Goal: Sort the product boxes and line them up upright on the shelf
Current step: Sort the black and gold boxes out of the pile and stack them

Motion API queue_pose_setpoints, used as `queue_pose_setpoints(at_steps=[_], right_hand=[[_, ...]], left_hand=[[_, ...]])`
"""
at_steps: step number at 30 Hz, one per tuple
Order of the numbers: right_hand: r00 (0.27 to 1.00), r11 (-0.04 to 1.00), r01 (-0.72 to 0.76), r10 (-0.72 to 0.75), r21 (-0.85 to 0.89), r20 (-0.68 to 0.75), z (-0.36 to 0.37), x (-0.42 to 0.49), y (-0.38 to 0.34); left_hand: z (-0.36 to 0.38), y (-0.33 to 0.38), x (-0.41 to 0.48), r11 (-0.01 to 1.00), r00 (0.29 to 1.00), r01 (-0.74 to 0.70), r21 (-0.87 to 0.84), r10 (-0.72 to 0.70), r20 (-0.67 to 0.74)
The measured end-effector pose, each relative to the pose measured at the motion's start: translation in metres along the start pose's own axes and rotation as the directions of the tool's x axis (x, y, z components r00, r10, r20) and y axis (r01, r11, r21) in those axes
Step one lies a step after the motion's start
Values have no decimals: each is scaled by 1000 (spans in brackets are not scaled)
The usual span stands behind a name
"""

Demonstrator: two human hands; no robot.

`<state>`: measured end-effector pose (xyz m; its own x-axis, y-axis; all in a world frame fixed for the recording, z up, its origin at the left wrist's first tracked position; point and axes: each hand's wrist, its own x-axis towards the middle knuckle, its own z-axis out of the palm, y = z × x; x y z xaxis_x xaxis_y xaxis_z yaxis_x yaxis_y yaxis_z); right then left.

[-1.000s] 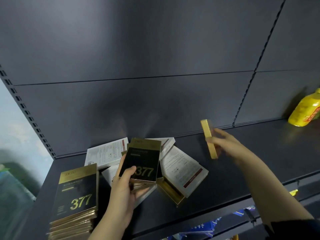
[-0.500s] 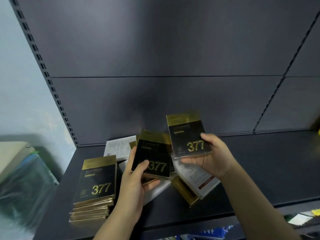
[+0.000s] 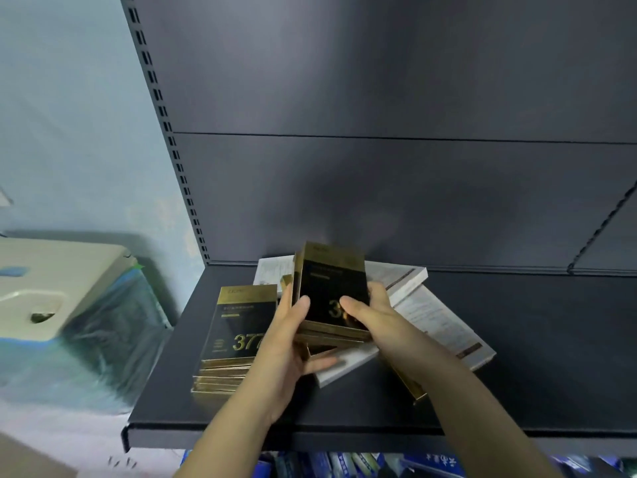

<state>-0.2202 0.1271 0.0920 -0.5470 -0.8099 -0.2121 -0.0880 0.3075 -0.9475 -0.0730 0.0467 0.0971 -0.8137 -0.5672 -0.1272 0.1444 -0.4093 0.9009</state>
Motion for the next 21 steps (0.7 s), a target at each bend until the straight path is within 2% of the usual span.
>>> queue_pose_setpoints(at_steps=[2,3,5,6,7,8,9,10,12,14,17,21], right_hand=[[997,999,40,-41,11,66,5,2,-1],[994,993,41,-52,108,101,6,3,0],[996,930,56,-77,364,45,8,11,3],[995,902,97,-95,420,-26,8,17,7],[985,933,153,-118,325,-125,10,22,10],[965,974,201,-177,109,-194,13,29,17],[941,956,244,-274,-162,-198,18,35,23],[922,867,287,-366,-408,-128,26,42,30],[888,599,374,-452,-708,86,46,53,40],[883,407,404,-409,-819,232,66,66,51],[919,445,356,-323,-822,224,82,79,62],[900,414,332,-408,-847,153,82,78,67]], left_hand=[[-7,2,1,1000,998,-26,14,27,-50],[-10,5,1,999,995,-43,14,44,-84],[-18,12,0,997,987,-66,-33,60,-152],[-23,17,-2,994,981,-79,-80,63,-182],[-27,23,-3,988,977,-94,-124,68,-201],[-32,29,-5,981,974,-113,-158,78,-214],[-36,35,-7,975,971,-133,-180,91,-223],[-39,40,-9,971,967,-148,-187,102,-234],[-44,47,-11,969,962,-160,-188,111,-250],[-47,47,-12,969,959,-154,-195,99,-265],[-49,44,-14,971,959,-128,-203,69,-274],[-47,43,-15,977,966,-120,-175,74,-248]])
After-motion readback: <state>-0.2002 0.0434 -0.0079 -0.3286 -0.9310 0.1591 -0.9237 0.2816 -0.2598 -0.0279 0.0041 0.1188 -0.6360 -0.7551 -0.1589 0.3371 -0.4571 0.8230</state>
